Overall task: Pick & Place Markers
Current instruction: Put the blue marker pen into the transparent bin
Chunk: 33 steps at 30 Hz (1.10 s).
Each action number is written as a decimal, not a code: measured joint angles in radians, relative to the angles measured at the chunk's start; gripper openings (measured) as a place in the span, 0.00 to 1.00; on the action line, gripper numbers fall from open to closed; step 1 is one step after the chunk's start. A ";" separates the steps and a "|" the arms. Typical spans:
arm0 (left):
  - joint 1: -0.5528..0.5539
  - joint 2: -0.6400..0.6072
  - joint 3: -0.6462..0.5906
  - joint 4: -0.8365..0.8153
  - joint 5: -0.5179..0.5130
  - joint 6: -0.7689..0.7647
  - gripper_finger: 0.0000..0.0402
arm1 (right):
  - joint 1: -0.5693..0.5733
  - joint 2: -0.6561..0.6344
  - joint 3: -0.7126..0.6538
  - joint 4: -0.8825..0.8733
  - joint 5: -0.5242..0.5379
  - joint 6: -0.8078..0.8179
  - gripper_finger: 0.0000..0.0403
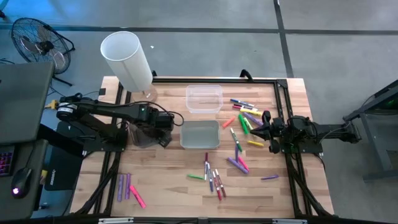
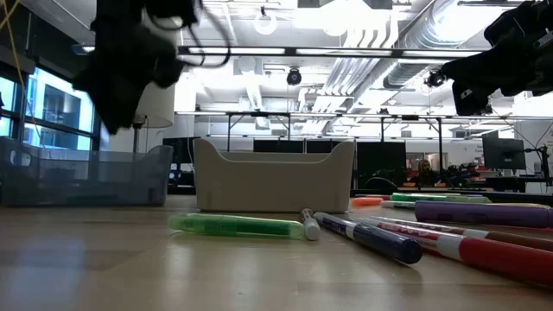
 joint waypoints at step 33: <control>-0.102 -0.319 -0.041 0.412 -0.123 0.509 0.03 | 0.242 0.798 0.660 -0.365 0.685 0.428 0.00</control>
